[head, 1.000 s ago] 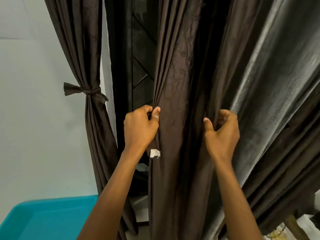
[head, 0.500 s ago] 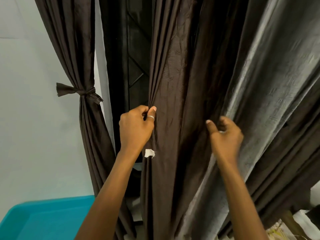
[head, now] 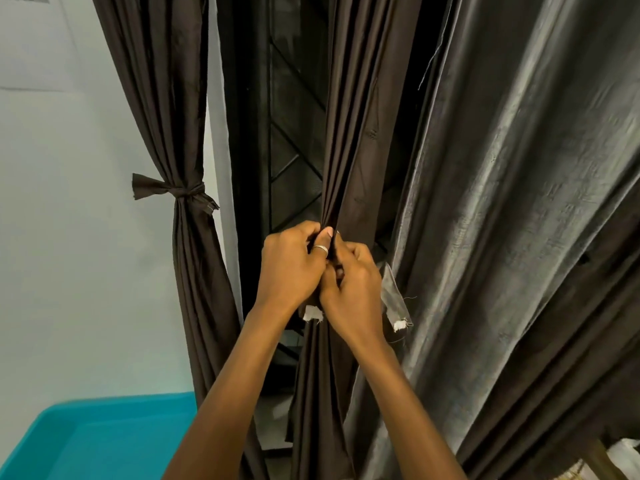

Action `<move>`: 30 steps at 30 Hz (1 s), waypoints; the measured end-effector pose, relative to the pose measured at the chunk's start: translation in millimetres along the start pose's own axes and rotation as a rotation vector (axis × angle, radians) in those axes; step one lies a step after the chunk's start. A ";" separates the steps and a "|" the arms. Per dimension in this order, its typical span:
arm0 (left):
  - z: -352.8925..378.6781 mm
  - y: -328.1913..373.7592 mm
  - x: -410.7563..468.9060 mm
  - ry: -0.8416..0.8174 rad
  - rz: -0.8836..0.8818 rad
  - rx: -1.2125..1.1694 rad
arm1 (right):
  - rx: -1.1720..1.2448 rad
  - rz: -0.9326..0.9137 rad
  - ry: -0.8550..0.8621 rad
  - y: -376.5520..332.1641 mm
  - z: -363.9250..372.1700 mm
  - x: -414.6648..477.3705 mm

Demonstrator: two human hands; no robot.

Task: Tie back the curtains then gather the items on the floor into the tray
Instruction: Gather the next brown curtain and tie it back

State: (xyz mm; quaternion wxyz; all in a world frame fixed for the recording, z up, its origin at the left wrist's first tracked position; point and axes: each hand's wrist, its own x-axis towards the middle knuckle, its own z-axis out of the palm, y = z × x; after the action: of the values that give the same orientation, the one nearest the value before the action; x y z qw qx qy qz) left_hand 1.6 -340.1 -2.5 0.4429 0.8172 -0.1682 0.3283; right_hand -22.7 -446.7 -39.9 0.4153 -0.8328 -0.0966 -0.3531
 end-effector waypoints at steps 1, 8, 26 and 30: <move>-0.6 -1.1 0.7 0.006 0.005 0.013 | 0.002 -0.005 0.001 -1.1 0.9 -0.7; -3.0 -6.8 4.4 0.002 0.064 0.146 | 0.007 -0.013 0.017 -4.4 4.4 -1.2; -38.2 -9.9 5.9 -0.254 -0.105 -0.154 | 0.675 0.388 -0.068 49.3 -58.3 76.0; -47.6 -16.5 8.9 -0.346 -0.097 -0.228 | 0.923 0.433 -0.442 61.3 -63.0 103.5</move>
State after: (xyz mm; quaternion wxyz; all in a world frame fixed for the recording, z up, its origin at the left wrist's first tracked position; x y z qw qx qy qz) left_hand -1.0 -291.1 12.1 0.5123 0.8131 -0.2382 0.1404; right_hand 48.9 -547.3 16.6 0.7699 -0.6196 -0.1526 0.0021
